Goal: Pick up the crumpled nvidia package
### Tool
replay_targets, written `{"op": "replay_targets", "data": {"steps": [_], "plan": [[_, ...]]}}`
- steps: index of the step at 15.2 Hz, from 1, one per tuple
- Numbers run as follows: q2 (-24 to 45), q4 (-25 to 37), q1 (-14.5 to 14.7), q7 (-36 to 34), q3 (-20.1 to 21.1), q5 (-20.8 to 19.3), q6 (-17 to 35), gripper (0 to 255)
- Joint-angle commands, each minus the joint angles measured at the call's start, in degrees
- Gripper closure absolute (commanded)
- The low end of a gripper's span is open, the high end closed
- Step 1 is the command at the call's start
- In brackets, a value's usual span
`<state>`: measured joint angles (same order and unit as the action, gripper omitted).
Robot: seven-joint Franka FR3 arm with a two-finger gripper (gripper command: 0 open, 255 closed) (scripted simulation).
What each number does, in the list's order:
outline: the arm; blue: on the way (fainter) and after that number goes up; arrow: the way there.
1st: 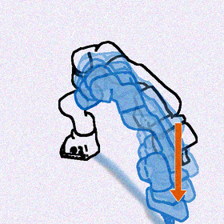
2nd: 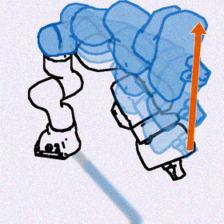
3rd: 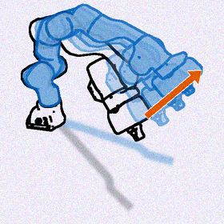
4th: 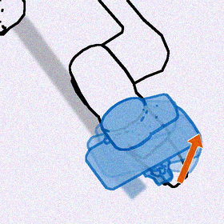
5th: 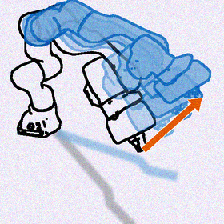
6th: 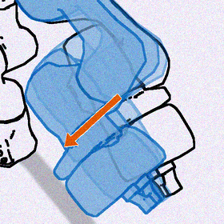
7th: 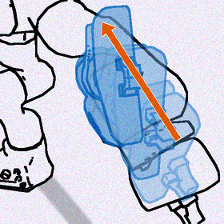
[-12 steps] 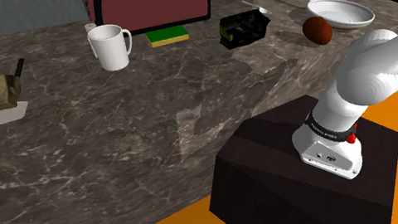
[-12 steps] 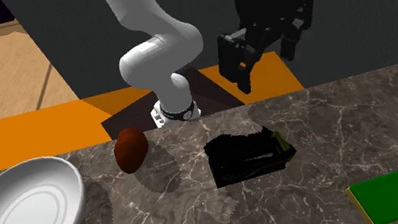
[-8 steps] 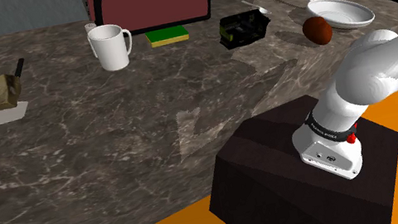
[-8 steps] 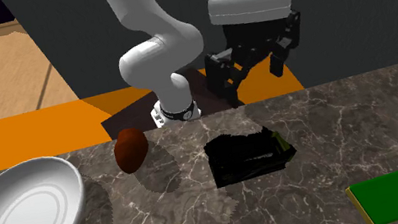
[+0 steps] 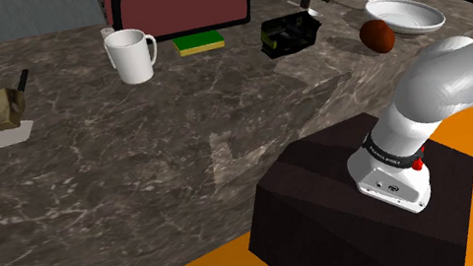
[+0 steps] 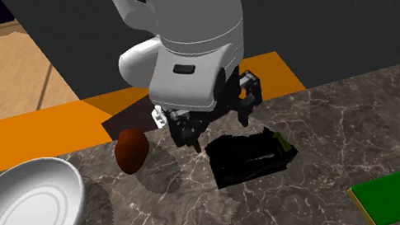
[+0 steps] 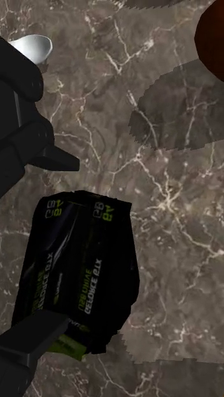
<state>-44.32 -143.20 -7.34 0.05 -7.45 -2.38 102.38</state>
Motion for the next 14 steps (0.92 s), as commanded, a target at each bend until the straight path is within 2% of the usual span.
{"op": "replay_targets", "data": {"steps": [1, 9, 11, 12, 14], "plan": [[0.73, -2.35, -1.57, 0.55, -1.50, -1.68, 3.24, 0], [1.33, -8.14, -2.01, 0.72, -2.24, -2.34, 9.63, 0], [1.32, -8.14, -2.00, 0.72, -2.23, -2.34, 9.63, 0], [1.34, -8.17, -2.01, 0.73, -2.24, -2.35, 9.68, 255], [1.34, -8.19, -2.01, 0.72, -2.24, -2.35, 9.70, 255]]}}
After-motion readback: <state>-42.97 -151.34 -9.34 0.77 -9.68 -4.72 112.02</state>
